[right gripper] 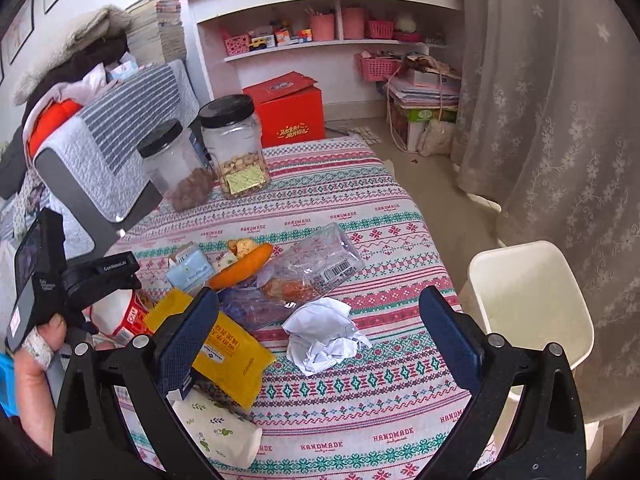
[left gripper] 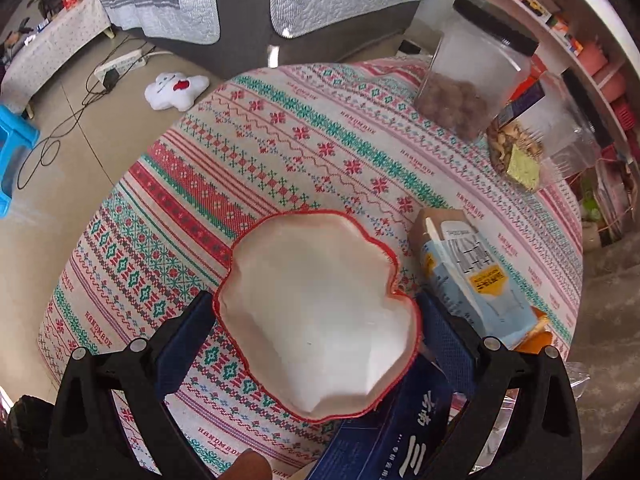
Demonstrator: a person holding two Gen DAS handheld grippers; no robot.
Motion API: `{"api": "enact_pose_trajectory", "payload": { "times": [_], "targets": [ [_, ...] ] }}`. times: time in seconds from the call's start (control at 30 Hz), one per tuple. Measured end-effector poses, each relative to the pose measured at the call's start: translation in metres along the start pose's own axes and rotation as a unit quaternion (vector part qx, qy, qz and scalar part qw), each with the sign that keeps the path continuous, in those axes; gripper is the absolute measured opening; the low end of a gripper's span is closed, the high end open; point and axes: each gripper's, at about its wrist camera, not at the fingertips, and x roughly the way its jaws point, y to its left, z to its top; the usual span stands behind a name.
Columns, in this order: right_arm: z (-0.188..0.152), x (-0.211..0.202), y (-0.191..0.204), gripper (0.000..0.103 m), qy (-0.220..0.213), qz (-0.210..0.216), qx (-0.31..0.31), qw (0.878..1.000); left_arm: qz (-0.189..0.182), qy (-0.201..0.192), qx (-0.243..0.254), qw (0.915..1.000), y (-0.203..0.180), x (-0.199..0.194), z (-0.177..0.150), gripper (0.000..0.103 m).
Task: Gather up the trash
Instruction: 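Grasp the red noodle cup with the left tool while the right tool grasps the yellow wrapper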
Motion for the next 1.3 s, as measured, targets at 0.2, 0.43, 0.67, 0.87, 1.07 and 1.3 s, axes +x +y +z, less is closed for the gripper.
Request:
{"api": "enact_pose_trajectory", "payload": {
  "times": [0.2,0.43,0.67,0.87,1.07,1.3],
  "targets": [
    [-0.014,0.024,0.024,0.096,0.061,0.054,-0.093,0.992,-0.06,0.022,0.013,0.9979,0.019,-0.01,-0.002,0.083],
    [-0.022,0.029,0.063,0.096,0.073,0.125,-0.165,0.976,-0.128,-0.009,0.035,0.9911,0.041,-0.062,0.0,0.083],
    [-0.016,0.046,0.101,0.093,0.093,0.123,-0.15,0.976,-0.127,-0.114,0.083,0.9819,0.045,-0.118,0.001,0.083],
    [-0.017,0.07,0.11,0.078,0.126,0.115,-0.134,0.976,-0.126,-0.127,0.093,0.9795,0.051,-0.123,0.006,0.083],
    [-0.018,0.088,0.108,0.013,0.159,0.117,-0.126,0.972,-0.13,-0.121,0.093,0.9797,0.056,-0.119,0.005,0.083],
    [-0.005,0.065,0.097,0.001,0.117,0.144,-0.097,0.978,-0.137,-0.131,0.087,0.978,0.06,-0.121,0.003,0.083]
  ]
}}
